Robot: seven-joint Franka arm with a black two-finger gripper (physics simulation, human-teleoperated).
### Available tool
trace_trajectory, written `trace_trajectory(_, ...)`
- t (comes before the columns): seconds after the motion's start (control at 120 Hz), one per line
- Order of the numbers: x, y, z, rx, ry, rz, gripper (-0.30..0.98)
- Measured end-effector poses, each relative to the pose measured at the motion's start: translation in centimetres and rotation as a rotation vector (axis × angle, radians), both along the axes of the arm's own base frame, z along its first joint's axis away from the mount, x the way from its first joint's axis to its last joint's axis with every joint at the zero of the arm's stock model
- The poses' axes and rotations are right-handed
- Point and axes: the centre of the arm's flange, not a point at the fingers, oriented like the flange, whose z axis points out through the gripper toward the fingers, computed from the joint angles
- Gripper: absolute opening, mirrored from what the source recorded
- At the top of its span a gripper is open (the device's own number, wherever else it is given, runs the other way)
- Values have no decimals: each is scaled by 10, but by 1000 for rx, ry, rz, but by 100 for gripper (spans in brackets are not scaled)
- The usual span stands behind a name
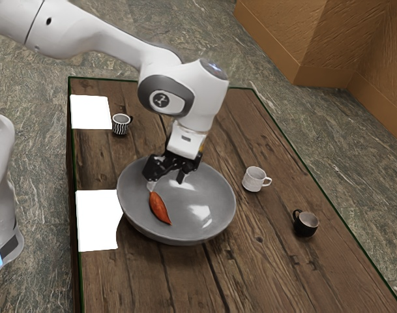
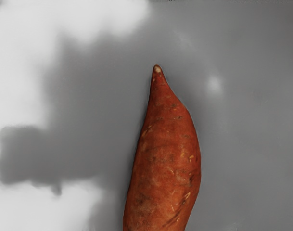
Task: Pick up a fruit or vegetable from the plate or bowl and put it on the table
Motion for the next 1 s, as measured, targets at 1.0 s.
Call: trace_trajectory(1.0, -4, -11, -50, -47, 77, -127, 69)
